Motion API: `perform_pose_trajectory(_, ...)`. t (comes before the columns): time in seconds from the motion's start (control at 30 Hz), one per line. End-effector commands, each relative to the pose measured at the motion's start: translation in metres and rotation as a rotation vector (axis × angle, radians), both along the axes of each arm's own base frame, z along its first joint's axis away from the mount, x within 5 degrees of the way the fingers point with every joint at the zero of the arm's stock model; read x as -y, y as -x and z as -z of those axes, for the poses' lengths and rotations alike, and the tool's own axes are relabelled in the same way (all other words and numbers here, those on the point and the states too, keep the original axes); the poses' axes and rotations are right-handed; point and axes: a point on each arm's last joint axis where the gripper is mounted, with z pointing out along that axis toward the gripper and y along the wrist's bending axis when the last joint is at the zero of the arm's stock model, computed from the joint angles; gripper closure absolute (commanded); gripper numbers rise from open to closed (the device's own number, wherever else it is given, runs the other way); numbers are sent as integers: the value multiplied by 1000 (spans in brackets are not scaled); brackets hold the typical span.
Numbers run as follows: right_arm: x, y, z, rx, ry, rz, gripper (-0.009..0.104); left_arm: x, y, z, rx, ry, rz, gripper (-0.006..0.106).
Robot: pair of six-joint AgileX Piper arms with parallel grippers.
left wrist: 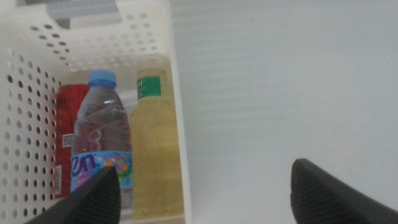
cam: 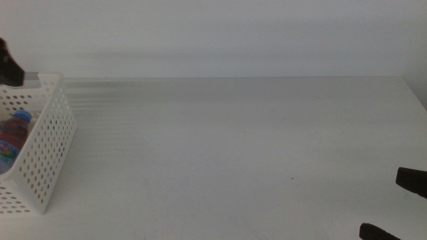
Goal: Use arms to grab the bottles and put them into the dustbin to the left of the table.
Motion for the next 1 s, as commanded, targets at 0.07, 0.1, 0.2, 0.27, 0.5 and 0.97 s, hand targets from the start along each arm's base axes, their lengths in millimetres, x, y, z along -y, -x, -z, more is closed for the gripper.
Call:
perform_pose_trajectory(0.07, -1, -1, -15, 81, -59, -2, 18, 10, 38, -25, 174, 37, -5, 10)
perform_pose_trajectory(0.1, -1, -1, -15, 81, -59, -2, 18, 11, 46, -25, 196, 33, -8, 10)
perform_pose_trajectory(0.2, -1, -1, -15, 81, -59, -2, 18, 13, 67, -22, 290, 12, -27, 10)
perform_pose_trajectory(0.27, -1, -1, -15, 81, -59, -2, 18, 13, 77, -15, 340, 15, -54, 10)
perform_pose_trajectory(0.5, -1, -1, -15, 81, -59, -2, 18, 26, 108, 17, 478, 72, -57, 10)
perform_pose_trajectory(0.97, -1, -1, -15, 81, -59, -2, 18, 38, 134, 57, 682, 128, 40, 10)
